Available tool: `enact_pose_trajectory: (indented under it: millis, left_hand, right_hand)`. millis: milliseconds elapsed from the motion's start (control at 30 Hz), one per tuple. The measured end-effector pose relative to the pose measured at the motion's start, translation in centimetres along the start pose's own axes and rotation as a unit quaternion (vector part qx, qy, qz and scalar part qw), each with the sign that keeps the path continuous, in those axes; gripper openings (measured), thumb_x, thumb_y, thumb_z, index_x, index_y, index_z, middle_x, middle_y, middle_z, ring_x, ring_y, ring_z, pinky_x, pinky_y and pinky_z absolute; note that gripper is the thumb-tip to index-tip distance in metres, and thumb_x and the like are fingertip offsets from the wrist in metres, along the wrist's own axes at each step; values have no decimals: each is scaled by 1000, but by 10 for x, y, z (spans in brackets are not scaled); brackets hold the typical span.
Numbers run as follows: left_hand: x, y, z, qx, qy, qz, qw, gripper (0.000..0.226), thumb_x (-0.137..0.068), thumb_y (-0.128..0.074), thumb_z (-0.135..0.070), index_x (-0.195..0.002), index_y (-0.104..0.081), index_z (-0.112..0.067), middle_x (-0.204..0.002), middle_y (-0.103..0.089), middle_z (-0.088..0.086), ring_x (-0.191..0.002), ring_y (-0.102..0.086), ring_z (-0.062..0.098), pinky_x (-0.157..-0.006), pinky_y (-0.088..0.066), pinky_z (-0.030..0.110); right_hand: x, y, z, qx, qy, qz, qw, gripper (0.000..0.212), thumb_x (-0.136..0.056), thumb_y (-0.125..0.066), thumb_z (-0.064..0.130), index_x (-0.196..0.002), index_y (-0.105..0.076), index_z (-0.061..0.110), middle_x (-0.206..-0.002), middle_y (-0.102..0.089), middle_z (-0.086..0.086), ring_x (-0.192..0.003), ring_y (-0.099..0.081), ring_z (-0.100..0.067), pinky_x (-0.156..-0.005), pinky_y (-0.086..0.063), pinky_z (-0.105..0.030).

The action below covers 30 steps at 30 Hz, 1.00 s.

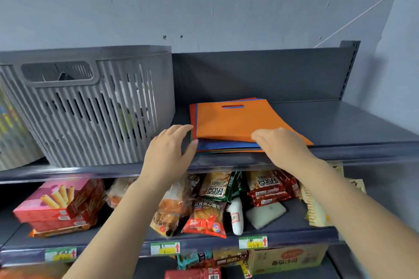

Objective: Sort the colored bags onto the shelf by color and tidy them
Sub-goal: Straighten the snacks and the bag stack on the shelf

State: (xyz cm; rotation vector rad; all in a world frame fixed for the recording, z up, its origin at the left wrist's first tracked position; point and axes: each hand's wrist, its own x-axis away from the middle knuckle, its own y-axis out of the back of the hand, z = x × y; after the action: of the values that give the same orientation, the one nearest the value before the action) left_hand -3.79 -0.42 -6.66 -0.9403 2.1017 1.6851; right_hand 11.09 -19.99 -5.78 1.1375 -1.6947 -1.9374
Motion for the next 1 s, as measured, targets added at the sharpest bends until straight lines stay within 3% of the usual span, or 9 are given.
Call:
enact_pose_trajectory:
  millis: [100, 233, 367, 500, 633, 733, 867, 933, 1000]
  left_hand:
    - [-7, -8, -5, 30, 3, -4, 1000, 40, -95, -54, -29, -130, -54, -11, -129, -58, 2, -118, -53, 22, -94, -40, 33]
    - [-19, -26, -11, 16, -4, 69, 997, 47, -93, -52, -40, -134, -51, -16, -135, -54, -2, -125, -47, 17, -103, -36, 32]
    - [-23, -36, -18, -13, -38, 121, 992, 46, -92, -52, -43, -133, -53, -20, -132, -56, -6, -123, -49, 13, -103, -31, 25]
    - [-21, -36, -17, 18, -56, 104, 993, 43, -89, -49, -42, -124, -62, -20, -123, -64, -4, -117, -56, 14, -95, -38, 21]
    - [-12, -26, -19, 18, -104, 68, 992, 36, -86, -48, -38, -108, -72, -22, -103, -72, -8, -99, -65, 9, -83, -44, 18]
    - [-3, -15, -16, 46, -121, 55, 990, 38, -85, -44, -40, -99, -75, -22, -93, -73, -10, -95, -60, 5, -76, -50, 15]
    - [2, -6, -14, 55, -30, -40, 997, 19, -80, -72, -18, -98, -75, -14, -91, -72, -3, -84, -64, 7, -76, -55, 34]
    - [-1, -3, -18, 53, 37, -58, 996, 26, -76, -76, -14, -102, -74, -10, -94, -72, 2, -85, -65, 15, -82, -54, 38]
    - [-7, 1, -21, 61, 83, -59, 993, 29, -75, -77, -22, -101, -72, -10, -87, -70, 0, -80, -64, 15, -78, -54, 35]
  right_hand:
    - [-6, -8, -18, -44, -58, -76, 994, 25, -101, -36, 18, -108, -60, 12, -77, -60, -6, -72, -56, -28, -56, -37, -32]
    - [-13, -10, -40, -169, -121, -166, 964, 26, -99, -40, 15, -101, -63, 3, -73, -61, -8, -69, -54, -27, -57, -36, -32]
    - [-11, -6, -53, -186, -121, -200, 954, 24, -98, -42, 12, -100, -64, 2, -67, -57, -3, -62, -52, -23, -54, -32, -29]
    - [-3, -4, -58, -164, -85, -215, 959, 22, -97, -45, 14, -94, -65, 5, -61, -58, -3, -55, -50, -23, -48, -28, -26]
    - [11, 3, -59, -122, -14, -155, 980, 21, -95, -48, 21, -88, -67, 15, -52, -50, 10, -50, -48, -18, -46, -28, -22]
    - [25, 17, -62, -205, -8, -99, 974, 23, -91, -50, 39, -86, -69, 26, -77, -68, 13, -68, -60, -8, -63, -47, -25]
    - [23, 27, -82, -252, -115, -106, 955, 31, -90, -47, 47, -89, -68, 25, -90, -68, 10, -87, -61, -9, -75, -49, -31]
    - [14, 23, -95, -229, -161, -55, 958, 32, -91, -48, 49, -97, -66, 23, -100, -67, 6, -95, -59, -13, -78, -47, -32]
    - [6, 18, -101, -217, -190, 17, 957, 42, -90, -51, 51, -116, -60, 19, -115, -63, 2, -104, -57, -17, -82, -45, -32]
